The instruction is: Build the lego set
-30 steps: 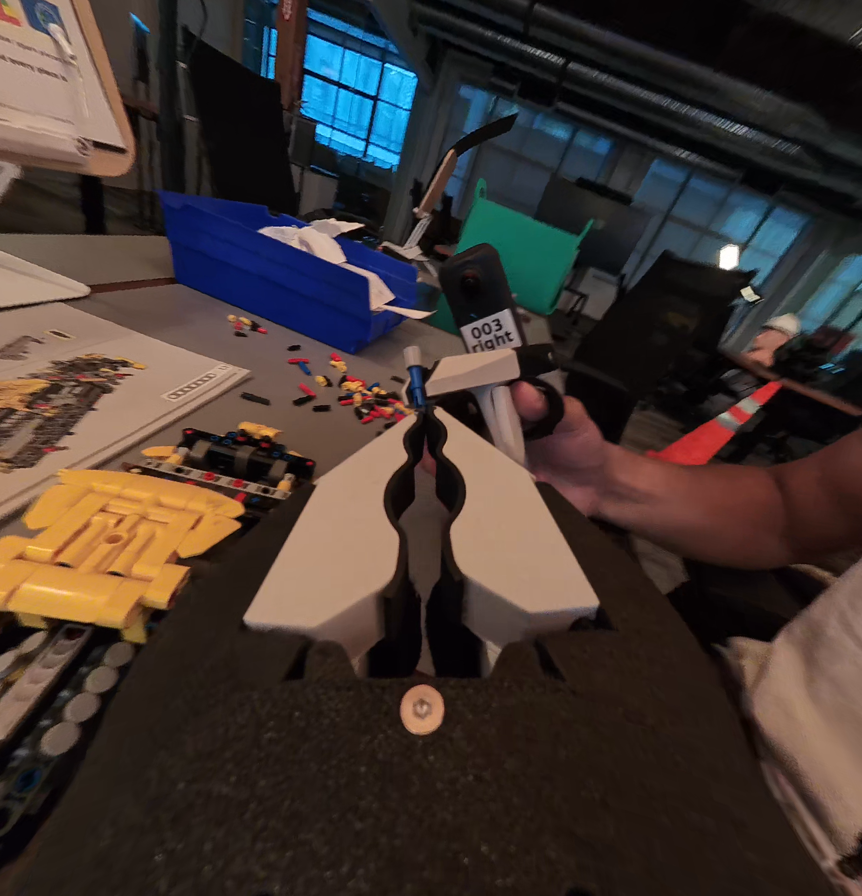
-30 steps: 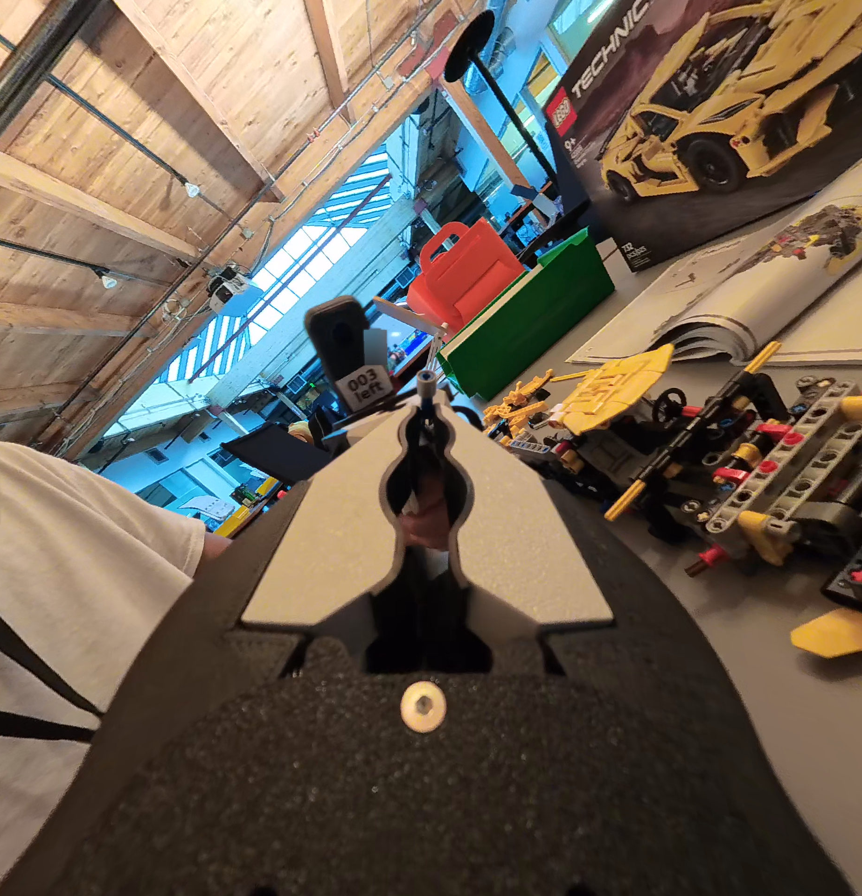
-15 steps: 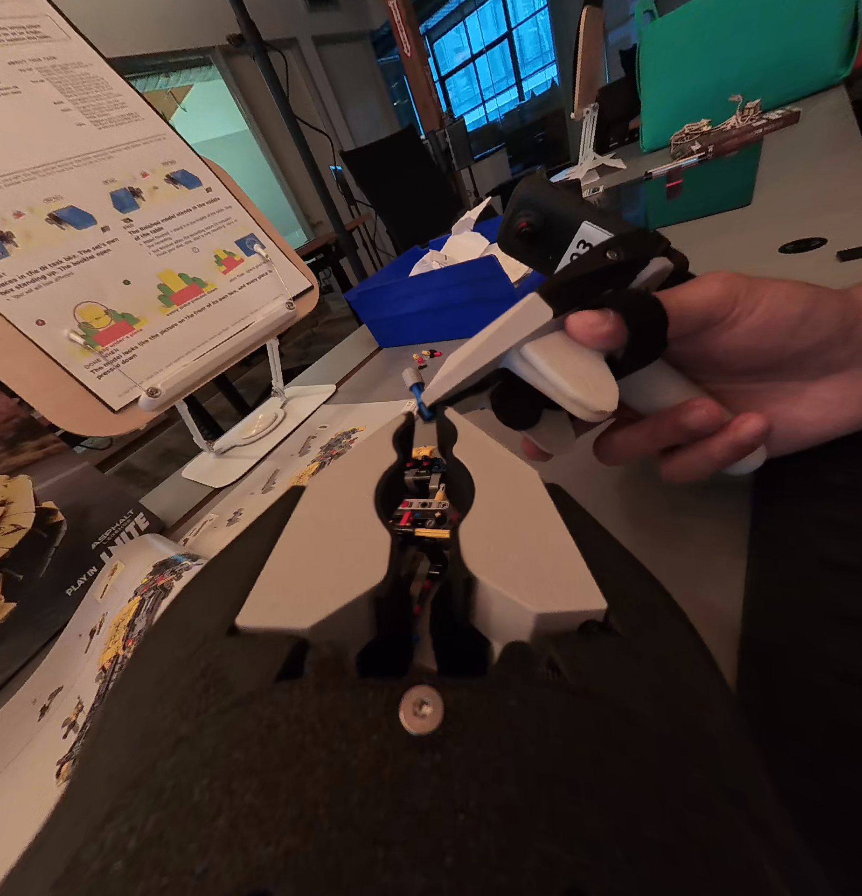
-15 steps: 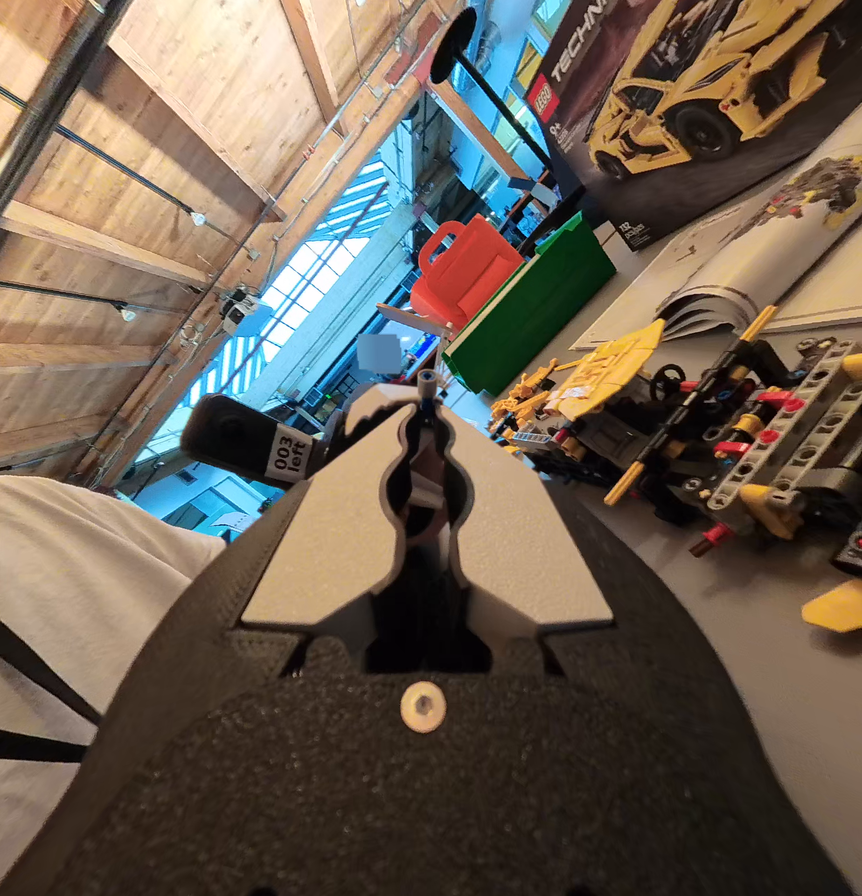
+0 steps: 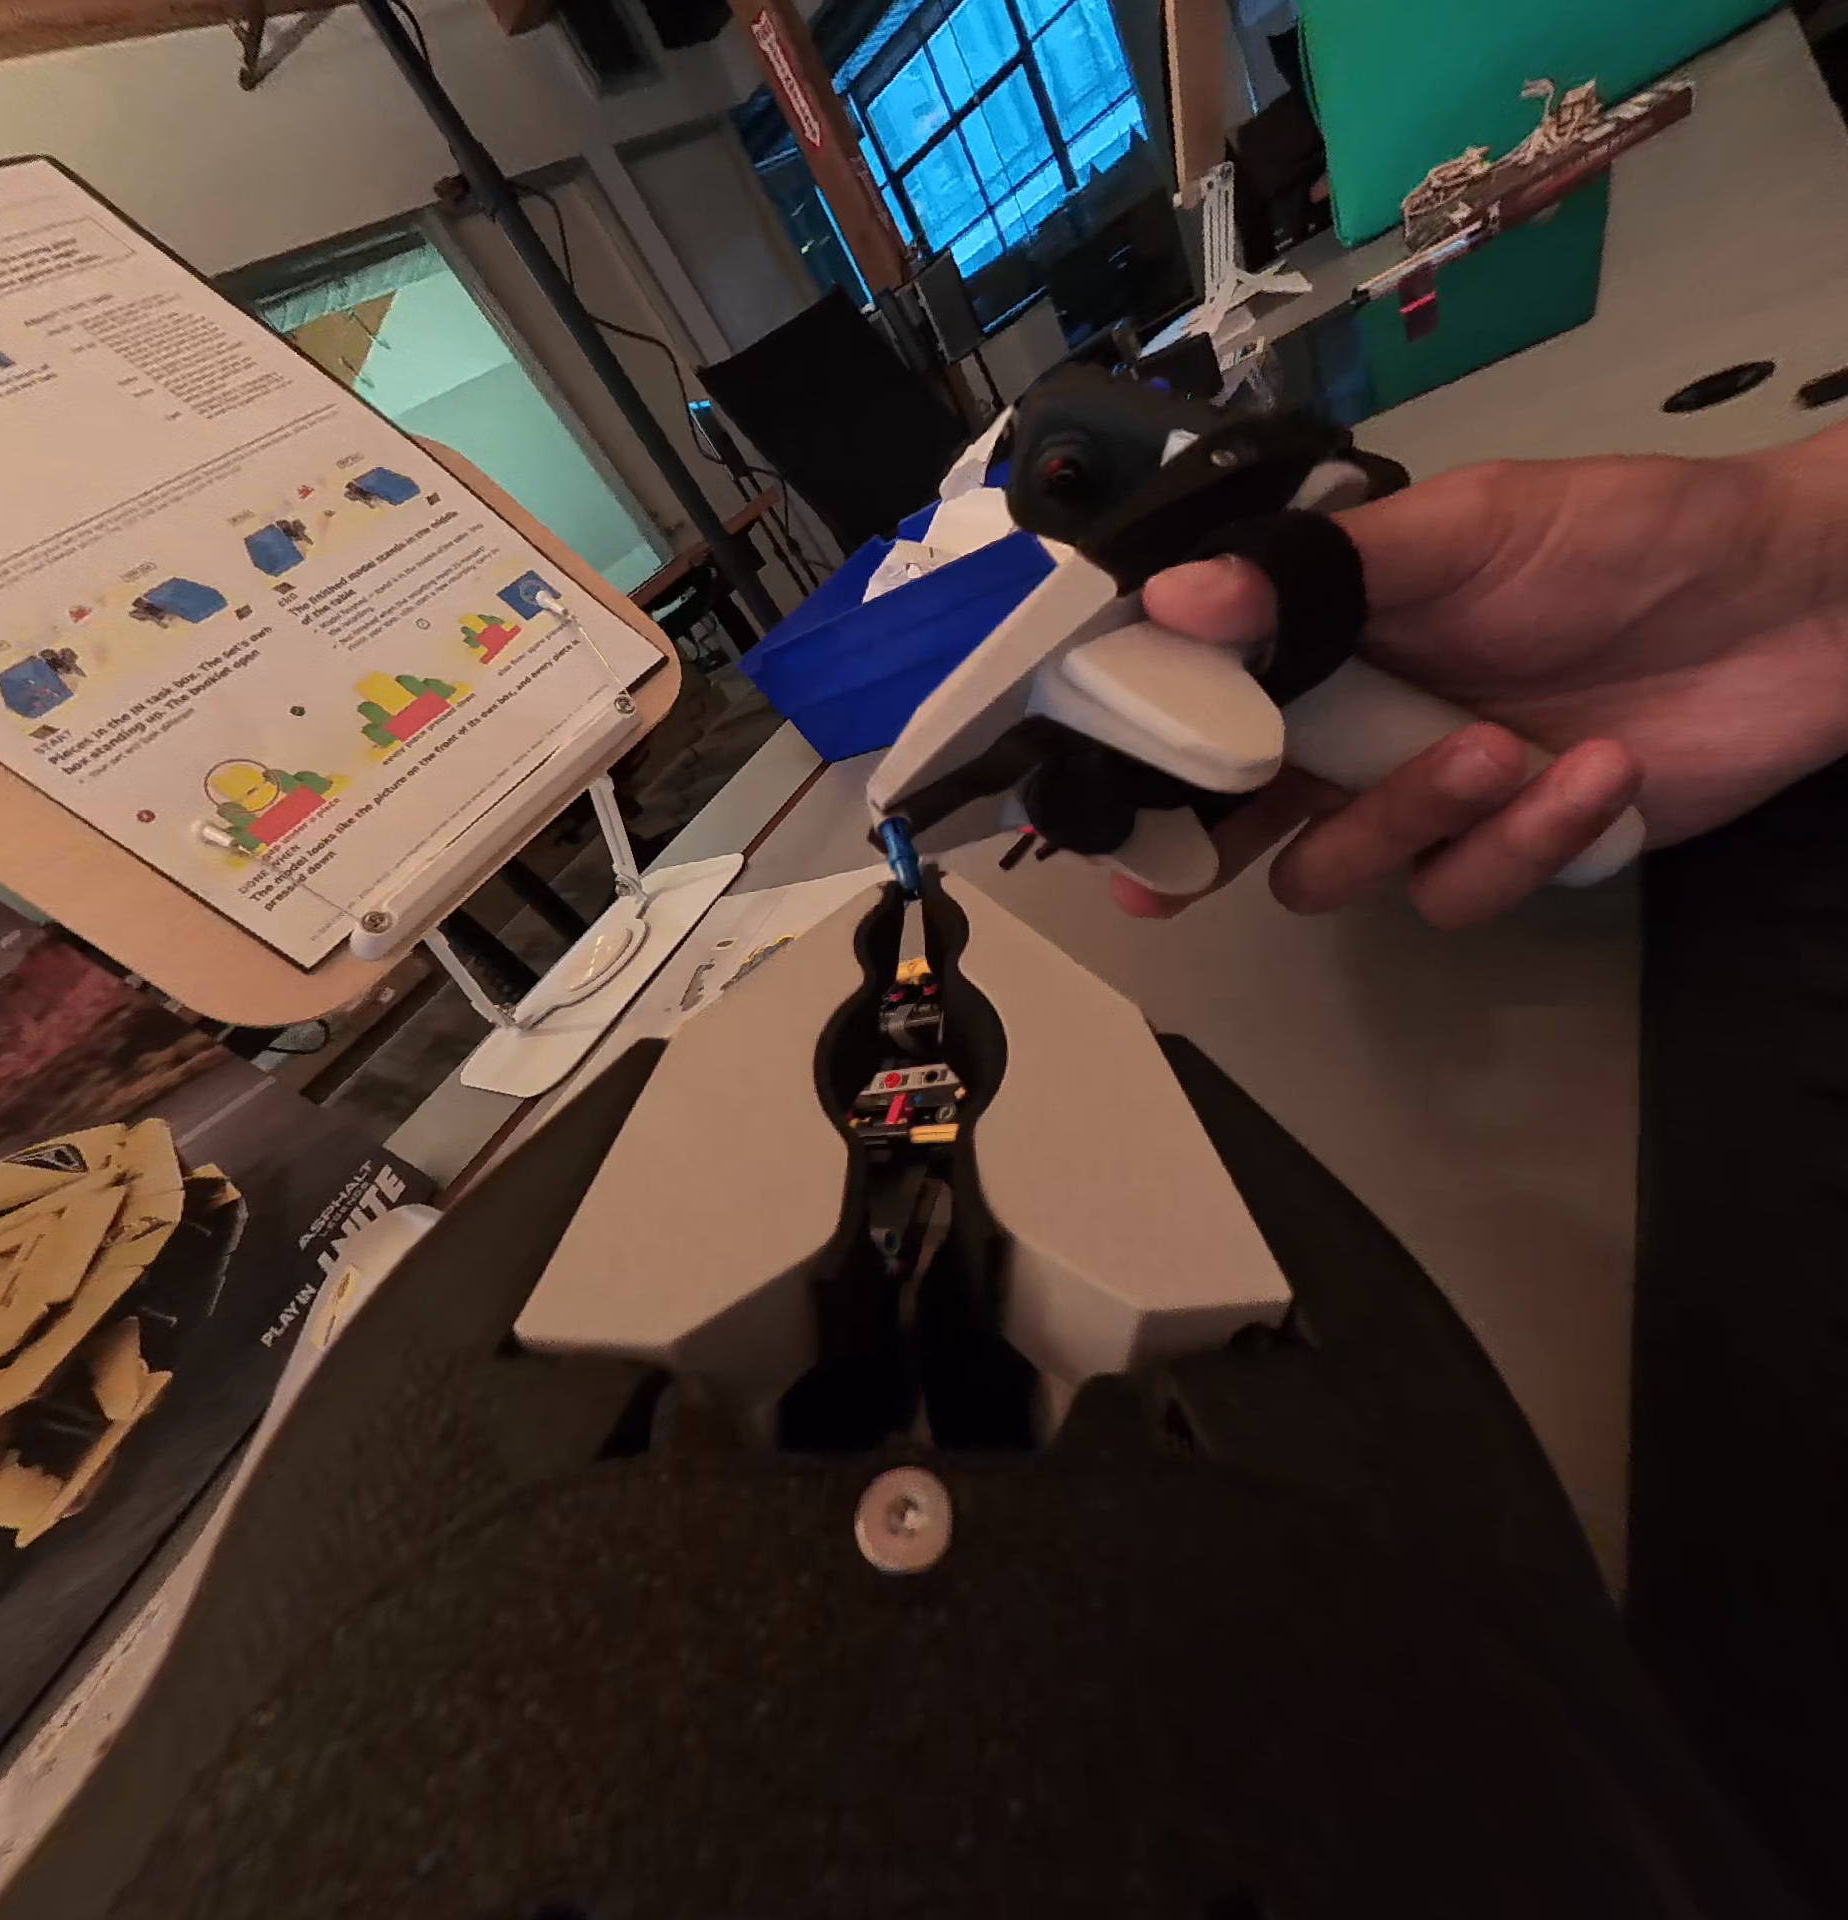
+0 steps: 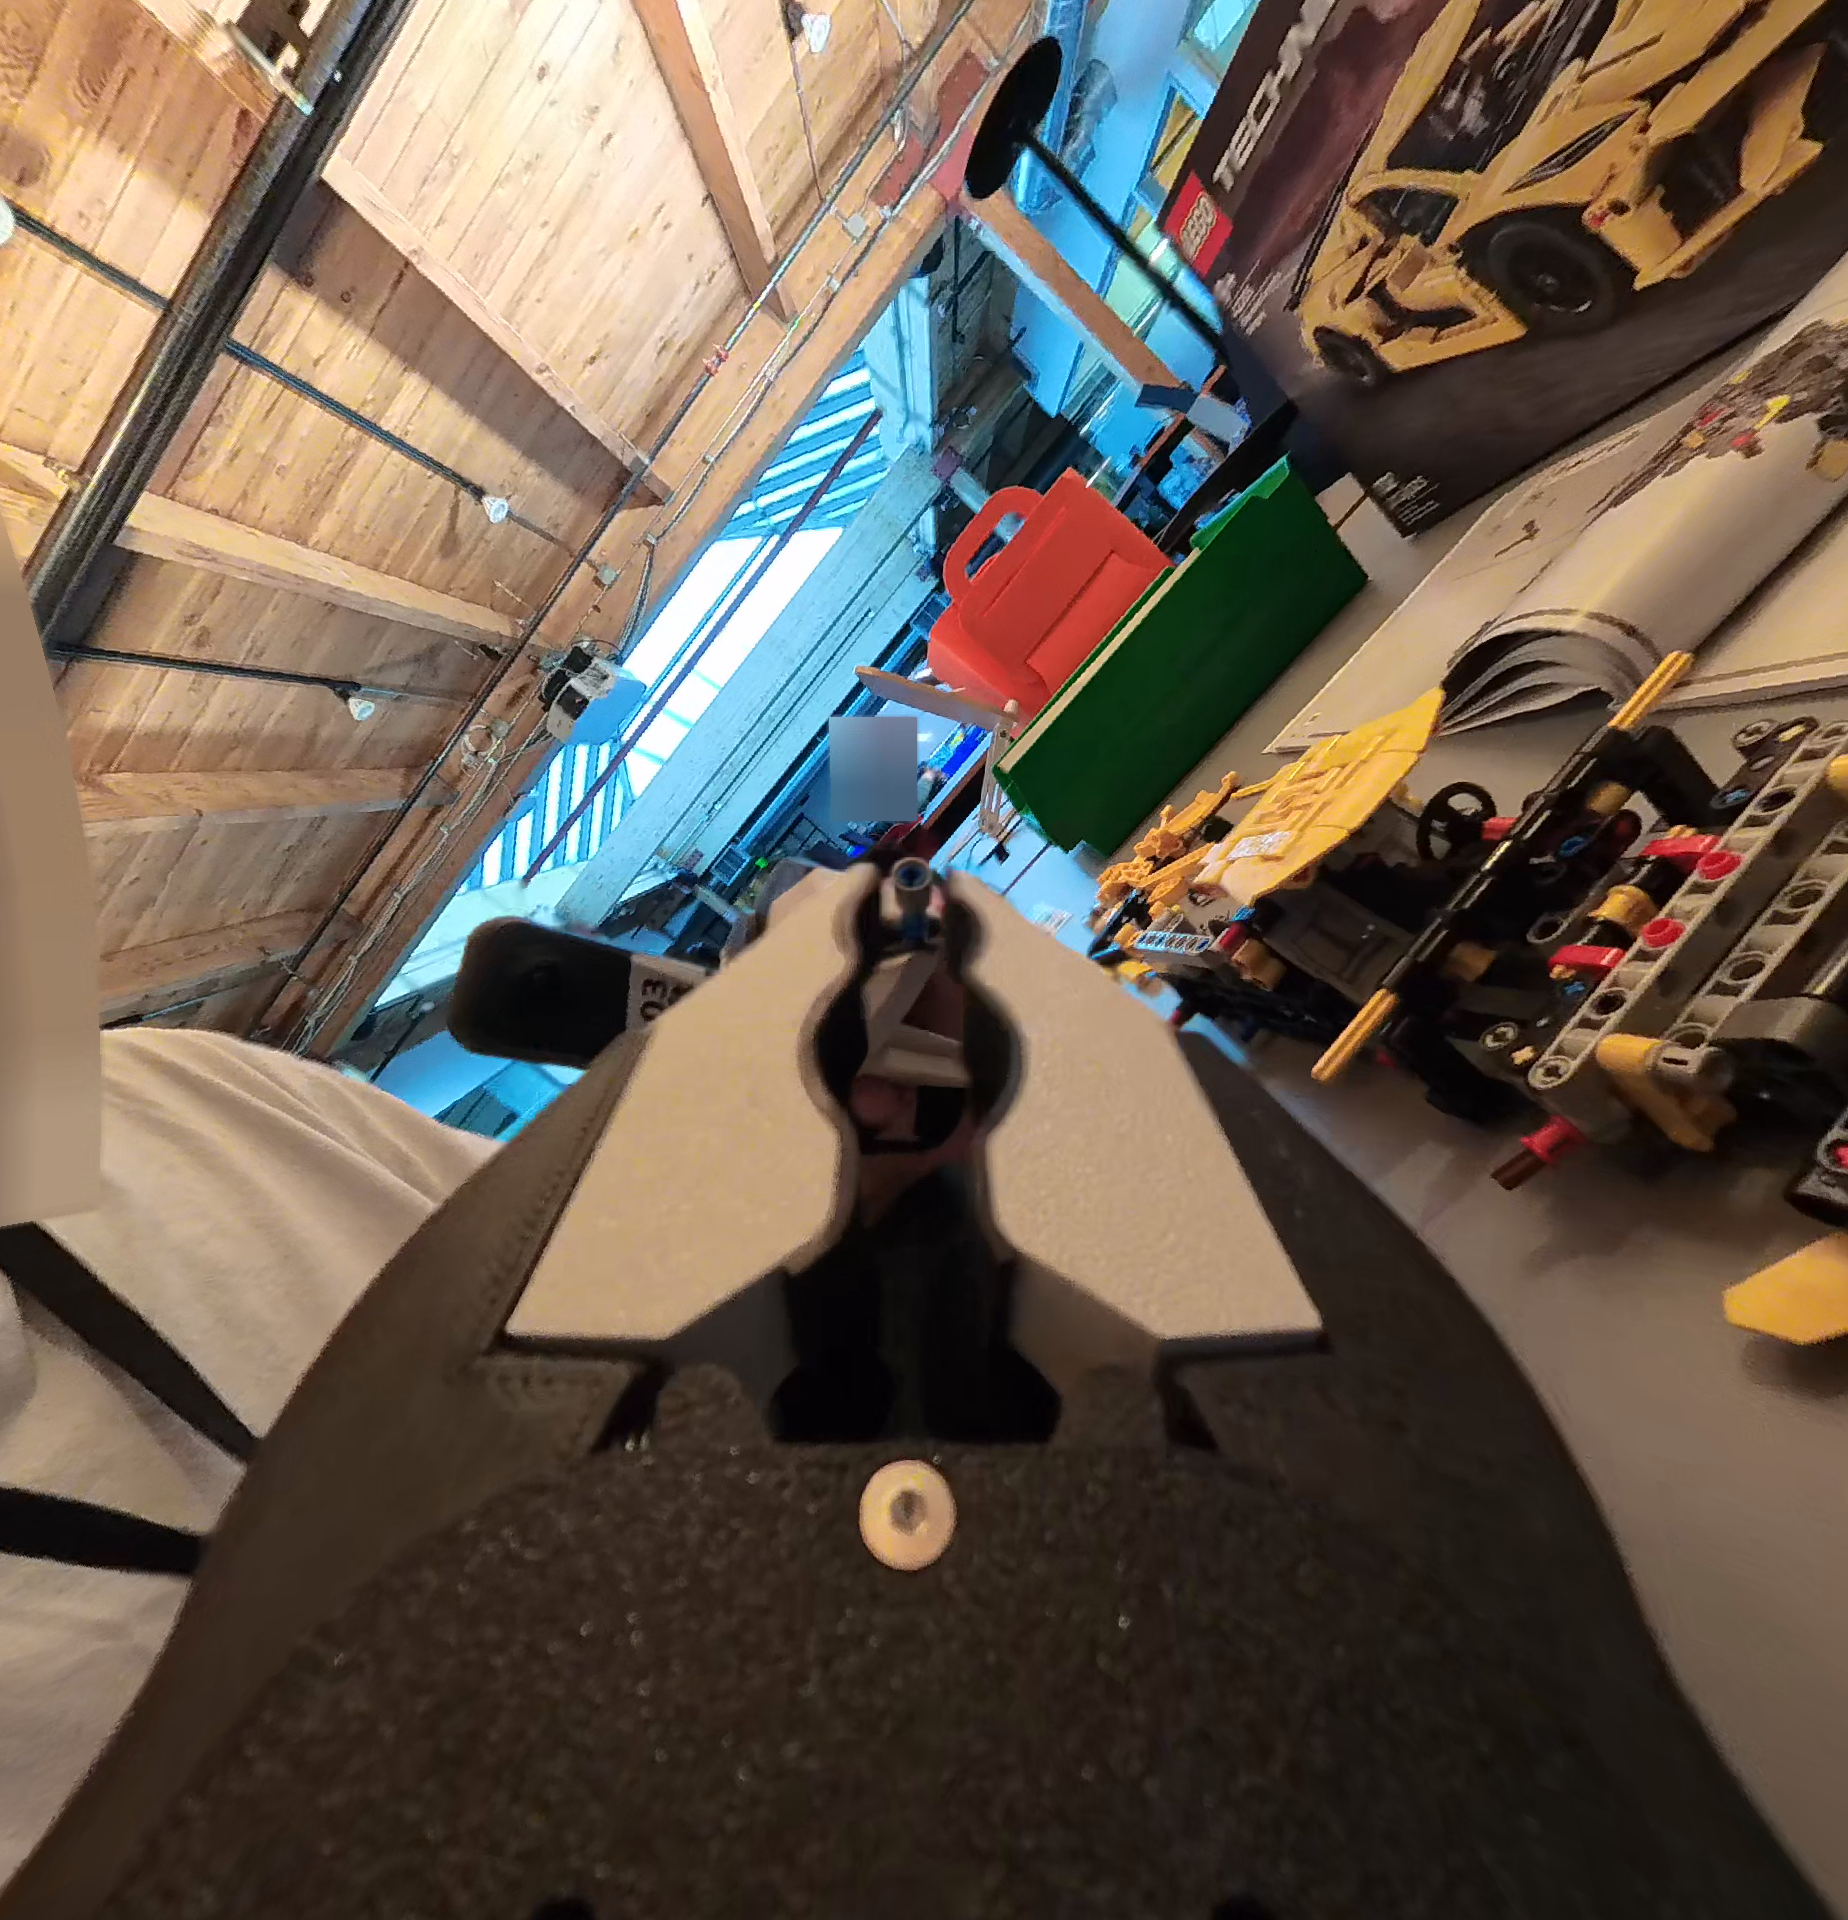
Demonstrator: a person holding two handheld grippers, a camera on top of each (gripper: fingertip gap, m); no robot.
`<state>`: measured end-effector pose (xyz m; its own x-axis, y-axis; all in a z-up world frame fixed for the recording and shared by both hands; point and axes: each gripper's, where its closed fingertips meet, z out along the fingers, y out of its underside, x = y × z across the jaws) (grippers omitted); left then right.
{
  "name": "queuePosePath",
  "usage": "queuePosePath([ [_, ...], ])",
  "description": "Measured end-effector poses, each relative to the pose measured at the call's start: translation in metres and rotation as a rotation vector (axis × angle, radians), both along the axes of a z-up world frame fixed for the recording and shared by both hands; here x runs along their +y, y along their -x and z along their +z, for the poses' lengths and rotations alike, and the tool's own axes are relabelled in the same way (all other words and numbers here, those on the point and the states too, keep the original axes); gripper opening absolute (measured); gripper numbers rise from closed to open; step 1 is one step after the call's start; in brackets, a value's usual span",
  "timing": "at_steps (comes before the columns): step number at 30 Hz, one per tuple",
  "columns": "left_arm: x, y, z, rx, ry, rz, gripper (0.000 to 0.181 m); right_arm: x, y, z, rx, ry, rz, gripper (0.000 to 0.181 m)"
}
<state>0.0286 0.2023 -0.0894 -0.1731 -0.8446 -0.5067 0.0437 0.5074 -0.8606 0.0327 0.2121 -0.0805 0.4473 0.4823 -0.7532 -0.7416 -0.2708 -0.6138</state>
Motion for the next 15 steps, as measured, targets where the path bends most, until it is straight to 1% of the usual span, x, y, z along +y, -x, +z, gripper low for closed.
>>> queuePosePath([
  [1,-0.0005,-0.0001,-0.0013,0.002,-0.012,0.002,0.003,-0.0007,0.0007,-0.0012,-0.001,0.010,0.011,0.006],
  [4,-0.0014,-0.0006,-0.0013,-0.005,-0.021,0.006,0.004,-0.0015,-0.0002,-0.0016,-0.022,0.013,-0.002,0.006],
  [8,-0.0006,-0.0027,-0.0013,0.010,0.026,0.018,0.004,-0.0004,-0.0019,-0.0020,-0.030,0.017,-0.024,0.006],
  [10,-0.0013,-0.0015,0.0004,0.005,0.036,0.006,0.004,-0.0016,-0.0006,-0.0009,-0.017,0.012,-0.006,0.006],
  [13,-0.0018,-0.0003,-0.0009,-0.002,-0.009,0.016,0.003,-0.0018,0.0013,-0.0024,-0.059,0.014,-0.013,0.006],
  [15,-0.0025,-0.0008,-0.0023,0.005,-0.016,0.018,0.003,-0.0017,0.0010,-0.0038,-0.040,0.022,-0.005,0.006],
])
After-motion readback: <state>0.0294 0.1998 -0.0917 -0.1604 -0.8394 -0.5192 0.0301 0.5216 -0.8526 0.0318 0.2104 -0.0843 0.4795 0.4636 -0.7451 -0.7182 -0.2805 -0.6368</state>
